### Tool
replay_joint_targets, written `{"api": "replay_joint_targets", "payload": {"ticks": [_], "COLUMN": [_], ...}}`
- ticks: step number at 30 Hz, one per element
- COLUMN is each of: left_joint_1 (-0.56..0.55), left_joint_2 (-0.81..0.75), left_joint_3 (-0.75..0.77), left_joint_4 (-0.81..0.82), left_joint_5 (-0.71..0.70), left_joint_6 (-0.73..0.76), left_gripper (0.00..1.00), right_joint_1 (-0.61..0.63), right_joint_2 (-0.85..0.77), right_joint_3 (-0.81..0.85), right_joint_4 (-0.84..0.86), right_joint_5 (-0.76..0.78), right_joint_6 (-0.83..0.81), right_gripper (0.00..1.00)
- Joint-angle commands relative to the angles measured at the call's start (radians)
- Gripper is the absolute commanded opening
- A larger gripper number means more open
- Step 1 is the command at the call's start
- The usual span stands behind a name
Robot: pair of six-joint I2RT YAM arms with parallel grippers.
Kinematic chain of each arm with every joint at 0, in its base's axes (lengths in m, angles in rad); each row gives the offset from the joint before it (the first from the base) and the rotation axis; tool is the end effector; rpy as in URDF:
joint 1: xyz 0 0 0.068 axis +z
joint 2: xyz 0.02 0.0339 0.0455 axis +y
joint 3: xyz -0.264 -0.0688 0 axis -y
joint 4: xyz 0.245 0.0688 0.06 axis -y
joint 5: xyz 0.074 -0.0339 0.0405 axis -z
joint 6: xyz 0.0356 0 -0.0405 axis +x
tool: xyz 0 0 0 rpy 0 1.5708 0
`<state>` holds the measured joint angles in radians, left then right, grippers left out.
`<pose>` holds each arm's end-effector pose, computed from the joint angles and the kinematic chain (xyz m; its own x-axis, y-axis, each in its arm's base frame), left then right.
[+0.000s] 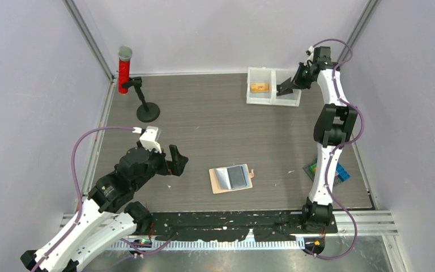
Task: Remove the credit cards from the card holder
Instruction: Place the credit card in the storage box.
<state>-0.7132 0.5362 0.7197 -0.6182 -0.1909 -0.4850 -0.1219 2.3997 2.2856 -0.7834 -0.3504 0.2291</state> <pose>0.0965 -0.0746 0.3062 -0.5206 -0.1549 -0.8396 0.3047 0.8850 -0.3522 0.5294 -0.0525 0.2396 -0.7780 0.3102 -0.5463 0.0805 0.9117 0.4030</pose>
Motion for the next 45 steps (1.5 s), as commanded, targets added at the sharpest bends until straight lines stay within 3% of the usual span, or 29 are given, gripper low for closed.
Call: {"api": "replay_joint_targets", "payload": {"ticks": [1,13,20,33,45], "left_joint_1": [-0.001,0.0,-0.001,-0.001,-0.001], "left_joint_2": [0.002,0.053,0.08,0.078,0.075], "left_joint_3": [0.005,-0.005,0.0,-0.01,-0.032], "left_joint_4": [0.062,0.114,0.129,0.137,0.106], "left_joint_5": [-0.031,-0.025,-0.016,-0.024,-0.038], "left_joint_6": [0.026,0.031,0.029,0.021,0.007], "left_gripper": [0.99,0.99,0.99,0.99,0.99], "right_joint_1": [-0.002,-0.014,-0.02,-0.021,-0.007], "right_joint_2": [0.03,0.078,0.097,0.11,-0.004], "right_joint_3": [0.07,0.09,0.112,0.146,0.119], "right_joint_4": [0.033,0.04,0.06,0.11,0.09], "right_joint_5": [-0.06,-0.089,-0.058,-0.003,-0.01], "right_joint_6": [-0.039,-0.082,-0.083,-0.067,-0.04], "right_gripper": [0.05,0.07,0.15,0.21,0.24]}}
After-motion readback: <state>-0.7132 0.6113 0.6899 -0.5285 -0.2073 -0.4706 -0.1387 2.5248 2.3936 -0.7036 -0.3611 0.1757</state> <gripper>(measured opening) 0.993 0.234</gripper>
